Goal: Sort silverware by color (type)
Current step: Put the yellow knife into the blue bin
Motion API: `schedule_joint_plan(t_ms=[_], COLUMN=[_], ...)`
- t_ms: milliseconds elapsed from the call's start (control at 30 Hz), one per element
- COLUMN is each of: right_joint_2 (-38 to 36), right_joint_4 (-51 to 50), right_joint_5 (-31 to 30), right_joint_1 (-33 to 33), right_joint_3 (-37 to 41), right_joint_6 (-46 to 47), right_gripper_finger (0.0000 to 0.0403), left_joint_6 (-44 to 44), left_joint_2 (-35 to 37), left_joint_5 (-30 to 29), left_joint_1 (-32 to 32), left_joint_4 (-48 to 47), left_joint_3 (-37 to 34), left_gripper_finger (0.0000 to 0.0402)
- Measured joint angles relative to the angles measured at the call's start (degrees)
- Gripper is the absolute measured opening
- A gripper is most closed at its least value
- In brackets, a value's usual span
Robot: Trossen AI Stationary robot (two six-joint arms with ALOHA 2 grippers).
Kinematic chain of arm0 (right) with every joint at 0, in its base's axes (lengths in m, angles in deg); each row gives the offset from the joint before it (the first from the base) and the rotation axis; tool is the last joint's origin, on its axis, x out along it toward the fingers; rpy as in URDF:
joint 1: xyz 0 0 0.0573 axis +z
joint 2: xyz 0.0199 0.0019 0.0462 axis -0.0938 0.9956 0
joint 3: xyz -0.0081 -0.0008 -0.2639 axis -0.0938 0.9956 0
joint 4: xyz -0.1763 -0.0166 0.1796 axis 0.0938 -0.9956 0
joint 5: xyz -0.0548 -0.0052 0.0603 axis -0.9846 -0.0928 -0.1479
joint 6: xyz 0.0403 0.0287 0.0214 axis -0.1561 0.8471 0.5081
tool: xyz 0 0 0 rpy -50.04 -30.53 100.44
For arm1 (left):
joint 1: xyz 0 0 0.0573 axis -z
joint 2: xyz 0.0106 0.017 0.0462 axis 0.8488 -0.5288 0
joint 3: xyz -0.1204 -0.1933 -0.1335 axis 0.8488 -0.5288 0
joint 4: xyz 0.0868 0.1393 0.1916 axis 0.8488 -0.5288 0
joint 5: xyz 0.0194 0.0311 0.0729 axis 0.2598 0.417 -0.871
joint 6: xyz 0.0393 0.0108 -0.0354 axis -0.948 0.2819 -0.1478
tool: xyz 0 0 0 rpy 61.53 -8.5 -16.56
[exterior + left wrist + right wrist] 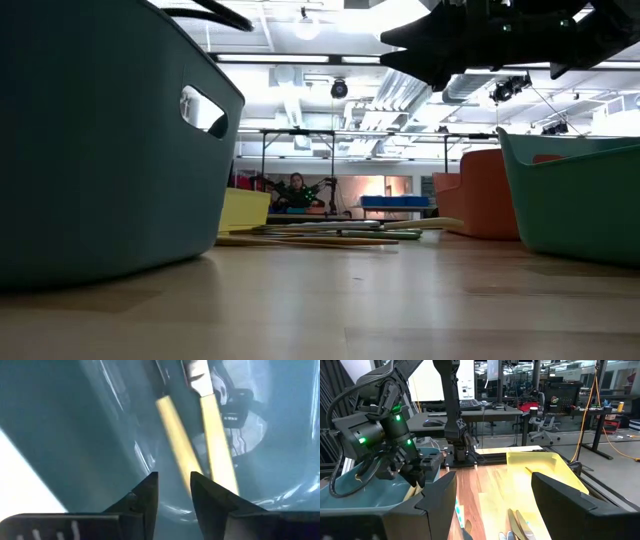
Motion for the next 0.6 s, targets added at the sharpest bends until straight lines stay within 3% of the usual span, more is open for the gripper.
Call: schedule_joint_plan(t_ms=[267, 500, 600], right_joint_2=[0.0, 0.0, 0.0], right_joint_4=[0.0, 0.0, 0.0], right_joint_5=[0.0, 0.0, 0.0], right_joint_1=[0.0, 0.0, 0.0], right_joint_3=[0.0, 0.0, 0.0], right_joint_6=[0.0, 0.0, 0.0], right_gripper_finger=[0.0242, 0.0242, 0.0242], left_joint_6=[0.0, 0.5, 0.5], left_joint_2=[0.0, 0.3, 3.5], left_joint_5=[1.0, 0.3, -3.3], left_joint_1=[-0.3, -2.5, -4.2], left_joint_4=[-1.4, -15.0, -15.8], left_joint_3=[0.9, 11.6, 15.5], left_gripper_finger=[0.0146, 0.0179, 0.0185])
